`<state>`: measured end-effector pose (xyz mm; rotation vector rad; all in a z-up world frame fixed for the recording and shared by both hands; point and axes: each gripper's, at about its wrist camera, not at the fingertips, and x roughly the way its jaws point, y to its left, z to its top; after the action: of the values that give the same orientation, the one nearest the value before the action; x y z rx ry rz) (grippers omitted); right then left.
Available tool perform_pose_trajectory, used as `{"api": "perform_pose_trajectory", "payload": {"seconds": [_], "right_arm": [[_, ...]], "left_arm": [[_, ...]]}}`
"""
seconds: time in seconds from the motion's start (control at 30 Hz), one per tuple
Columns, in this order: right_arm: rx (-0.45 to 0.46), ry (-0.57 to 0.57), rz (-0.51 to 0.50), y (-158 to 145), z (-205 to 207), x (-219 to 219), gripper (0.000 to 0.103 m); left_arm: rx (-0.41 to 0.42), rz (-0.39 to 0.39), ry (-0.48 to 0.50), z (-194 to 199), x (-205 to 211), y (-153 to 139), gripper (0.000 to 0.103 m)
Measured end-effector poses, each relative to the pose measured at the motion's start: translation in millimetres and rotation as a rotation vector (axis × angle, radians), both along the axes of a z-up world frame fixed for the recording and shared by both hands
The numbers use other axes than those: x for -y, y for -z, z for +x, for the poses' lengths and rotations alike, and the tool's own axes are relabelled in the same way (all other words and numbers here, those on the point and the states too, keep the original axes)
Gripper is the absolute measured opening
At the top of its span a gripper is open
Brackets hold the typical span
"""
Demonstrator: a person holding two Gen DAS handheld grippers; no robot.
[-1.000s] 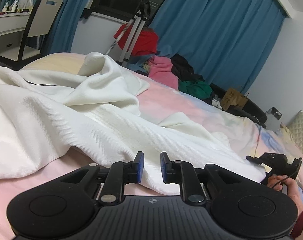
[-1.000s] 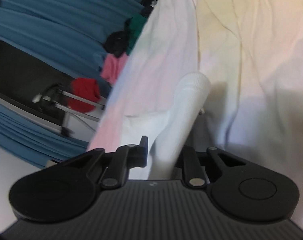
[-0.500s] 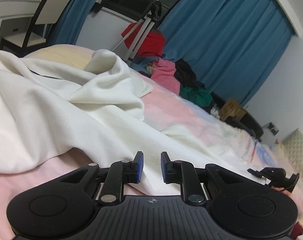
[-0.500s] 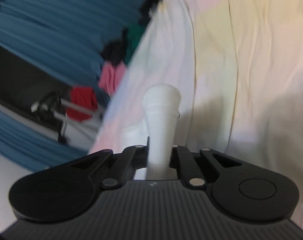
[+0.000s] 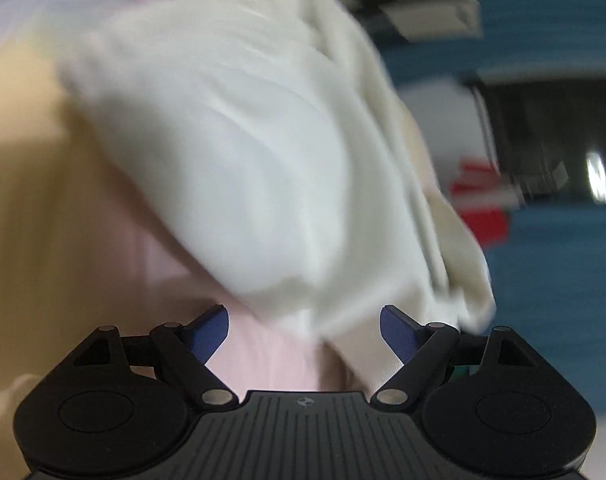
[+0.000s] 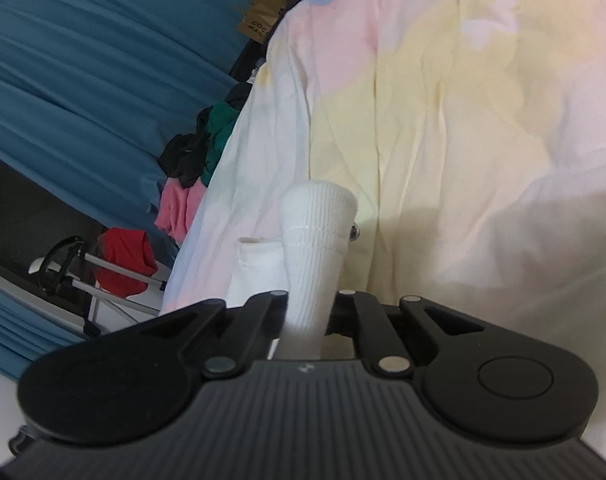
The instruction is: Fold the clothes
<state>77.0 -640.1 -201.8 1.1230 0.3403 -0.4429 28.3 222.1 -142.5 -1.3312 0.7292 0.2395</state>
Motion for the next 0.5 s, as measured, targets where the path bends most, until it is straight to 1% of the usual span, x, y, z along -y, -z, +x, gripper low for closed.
{"api": "perform_pose_trajectory", "payload": {"seconds": [0.03,0.1,0.13,0.17,0.23,0.27,0.33,0.37,0.43,0.5], "right_arm": [[-0.002,0.000,-0.011,-1.1,2.0,-2.3,0.007],[0.001,0.007,-0.010,-1.2,3.6,-3.3,0.007],[0.003,0.013,-0.007,-1.2,5.3,-3.3,0.007],[0.005,0.019,-0.004,-1.3,6.9,-3.2,0.007],[0.010,0.031,-0.003,-1.7,8.7,-2.9,0.006],[0.013,0.036,-0.007,-2.0,8.6,-2.5,0.006],[0.010,0.053,-0.018,-4.3,6.4,-1.5,0.006],[0.007,0.066,-0.018,-5.5,3.5,-0.7,0.006],[-0.001,0.092,-0.019,-7.9,-2.3,1.0,0.006],[-0.010,0.118,-0.041,-13.1,-10.7,-0.1,0.006]], "left_arm": [[-0.005,-0.017,-0.038,0.9,-4.6,3.9,0.080],[-0.010,-0.037,-0.107,2.6,-13.5,8.8,0.070],[-0.006,-0.025,-0.130,3.4,-17.5,7.1,0.053],[-0.003,-0.007,-0.137,3.7,-21.7,2.9,0.030],[0.002,0.041,-0.123,3.1,-30.5,-10.7,0.015],[0.004,0.064,-0.116,2.8,-34.9,-17.5,0.012],[0.017,0.108,-0.093,1.2,-44.7,-32.8,0.010],[0.037,0.124,-0.068,-1.2,-51.0,-43.3,0.010],[0.072,0.124,0.010,-7.6,-67.0,-65.4,0.009],[0.096,0.134,0.075,-18.1,-80.5,-81.8,0.008]]}}
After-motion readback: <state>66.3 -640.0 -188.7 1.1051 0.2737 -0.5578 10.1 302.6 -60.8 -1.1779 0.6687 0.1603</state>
